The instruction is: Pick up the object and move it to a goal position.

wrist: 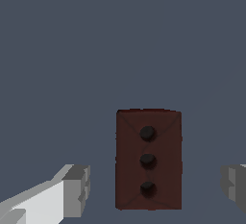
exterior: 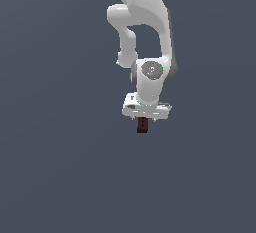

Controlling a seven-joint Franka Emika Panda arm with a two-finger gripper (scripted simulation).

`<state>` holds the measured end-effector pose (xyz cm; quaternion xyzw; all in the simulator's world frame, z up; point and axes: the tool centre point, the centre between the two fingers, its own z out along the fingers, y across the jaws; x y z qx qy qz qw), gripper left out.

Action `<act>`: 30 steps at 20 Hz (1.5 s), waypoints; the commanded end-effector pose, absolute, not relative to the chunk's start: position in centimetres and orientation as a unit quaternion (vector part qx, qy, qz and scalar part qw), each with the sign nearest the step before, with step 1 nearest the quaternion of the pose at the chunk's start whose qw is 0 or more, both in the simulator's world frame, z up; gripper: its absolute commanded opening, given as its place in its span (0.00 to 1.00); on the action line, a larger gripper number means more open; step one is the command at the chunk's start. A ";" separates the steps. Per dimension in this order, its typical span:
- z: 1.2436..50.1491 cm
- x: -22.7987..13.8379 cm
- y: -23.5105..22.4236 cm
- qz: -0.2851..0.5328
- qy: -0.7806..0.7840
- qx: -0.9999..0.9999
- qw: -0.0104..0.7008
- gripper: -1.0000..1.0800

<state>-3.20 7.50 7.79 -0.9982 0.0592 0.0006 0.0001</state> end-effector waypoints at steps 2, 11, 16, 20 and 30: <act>7.5 -3.2 7.5 0.000 0.060 -0.998 0.000 0.96; 3.7 -3.3 7.5 0.000 0.061 -0.998 0.000 0.96; 2.7 -3.3 7.5 0.000 0.061 -0.998 0.000 0.96; 2.7 -3.3 7.5 0.000 0.061 -0.998 0.000 0.00; 2.9 -3.3 7.7 0.000 0.061 -0.998 0.000 0.00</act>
